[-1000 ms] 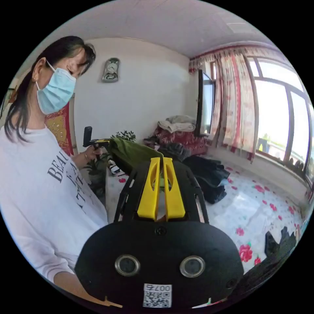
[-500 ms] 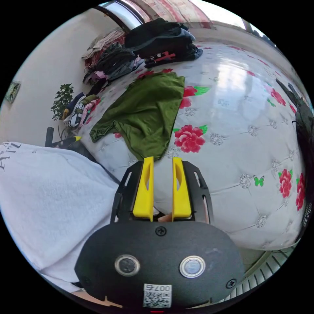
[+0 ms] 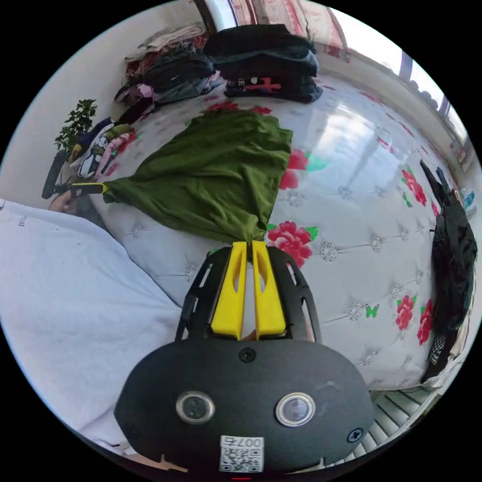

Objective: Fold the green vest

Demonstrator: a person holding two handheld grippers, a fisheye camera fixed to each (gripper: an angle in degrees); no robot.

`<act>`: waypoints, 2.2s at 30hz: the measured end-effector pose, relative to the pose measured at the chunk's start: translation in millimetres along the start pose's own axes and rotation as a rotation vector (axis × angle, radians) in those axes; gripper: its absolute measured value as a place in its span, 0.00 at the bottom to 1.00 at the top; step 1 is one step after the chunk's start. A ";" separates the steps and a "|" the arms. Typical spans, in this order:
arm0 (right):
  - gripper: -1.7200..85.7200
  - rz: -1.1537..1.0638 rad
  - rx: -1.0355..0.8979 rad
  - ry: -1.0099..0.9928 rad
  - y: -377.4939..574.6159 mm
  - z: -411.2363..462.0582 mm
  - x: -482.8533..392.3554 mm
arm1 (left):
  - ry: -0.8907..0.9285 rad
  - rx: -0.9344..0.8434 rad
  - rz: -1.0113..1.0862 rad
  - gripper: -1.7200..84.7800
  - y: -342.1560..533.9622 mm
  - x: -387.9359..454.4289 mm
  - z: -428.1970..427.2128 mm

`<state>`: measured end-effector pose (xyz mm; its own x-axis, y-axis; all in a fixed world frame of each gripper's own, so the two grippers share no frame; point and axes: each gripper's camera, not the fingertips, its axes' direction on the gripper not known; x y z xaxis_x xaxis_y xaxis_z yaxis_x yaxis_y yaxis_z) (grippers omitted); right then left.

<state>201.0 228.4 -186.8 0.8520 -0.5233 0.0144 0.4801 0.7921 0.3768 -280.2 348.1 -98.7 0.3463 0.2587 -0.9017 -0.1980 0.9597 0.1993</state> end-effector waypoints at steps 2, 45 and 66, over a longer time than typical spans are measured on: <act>0.02 0.030 0.068 -0.102 5.5 -41.8 16.5 | 0.034 0.056 0.023 0.01 6.2 -16.6 -33.4; 0.02 0.167 0.016 -0.340 73.8 -15.9 27.4 | 0.294 0.003 0.077 0.01 18.4 -129.5 10.7; 0.05 0.359 0.104 -0.295 -74.2 90.5 78.6 | 0.323 0.146 -0.345 0.12 -78.0 -225.7 54.9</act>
<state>213.5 100.1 -129.8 0.8574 -0.3010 0.4174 0.1299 0.9114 0.3905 -292.5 220.8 110.3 0.0628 -0.1014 -0.9929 0.0162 0.9948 -0.1006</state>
